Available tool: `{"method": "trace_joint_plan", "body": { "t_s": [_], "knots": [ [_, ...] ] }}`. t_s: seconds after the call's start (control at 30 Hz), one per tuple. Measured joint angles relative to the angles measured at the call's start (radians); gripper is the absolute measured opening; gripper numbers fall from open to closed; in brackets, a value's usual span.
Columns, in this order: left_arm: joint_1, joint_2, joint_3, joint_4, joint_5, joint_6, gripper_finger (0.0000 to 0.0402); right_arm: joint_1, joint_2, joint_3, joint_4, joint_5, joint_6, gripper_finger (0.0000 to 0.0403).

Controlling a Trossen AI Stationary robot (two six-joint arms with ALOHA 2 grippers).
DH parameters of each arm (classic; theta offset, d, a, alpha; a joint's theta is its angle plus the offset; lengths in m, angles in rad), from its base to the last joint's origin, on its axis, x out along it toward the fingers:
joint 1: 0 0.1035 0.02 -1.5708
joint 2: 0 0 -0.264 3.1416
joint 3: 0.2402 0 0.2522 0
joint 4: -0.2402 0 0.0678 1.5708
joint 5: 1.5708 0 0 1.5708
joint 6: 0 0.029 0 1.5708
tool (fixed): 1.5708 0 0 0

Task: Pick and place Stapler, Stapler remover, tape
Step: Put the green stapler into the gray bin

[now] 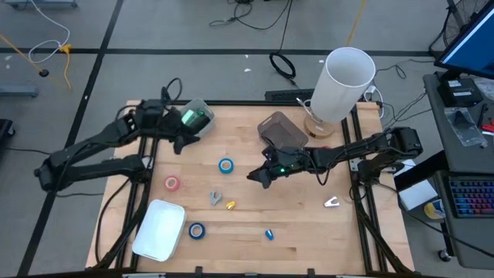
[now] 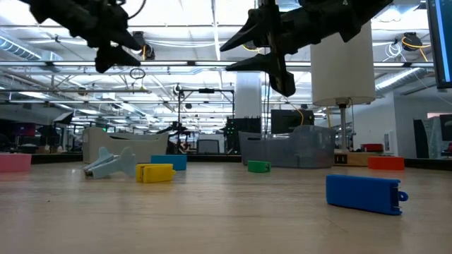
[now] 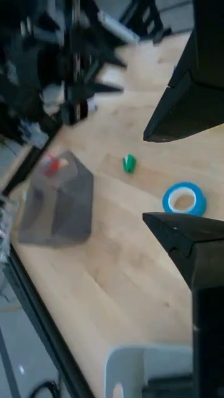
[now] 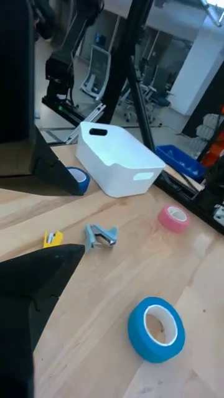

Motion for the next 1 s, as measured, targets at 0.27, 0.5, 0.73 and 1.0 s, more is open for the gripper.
{"method": "trace_joint_plan", "body": {
  "t_s": [0.27, 0.5, 0.73, 1.0],
  "knots": [
    [-0.028, -0.136, -0.063, 0.007, 0.008, -0.030, 0.0195, 0.000, 0.000, 0.000, 0.057, 0.049, 0.002, 0.0130],
    [-0.029, -0.162, -0.063, 0.007, 0.007, -0.009, 0.0195, 0.042, 0.000, 0.093, -0.134, 0.218, -0.155, 0.0130],
    [-0.029, -0.162, -0.063, 0.007, 0.007, 0.007, 0.0196, 0.091, 0.057, 0.394, -0.807, 0.419, -0.126, 0.0130],
    [-0.029, -0.161, -0.064, 0.007, 0.006, 0.020, 0.0196, 0.050, 0.168, 0.432, -0.876, 0.278, 0.031, 0.0130]
  ]
}}
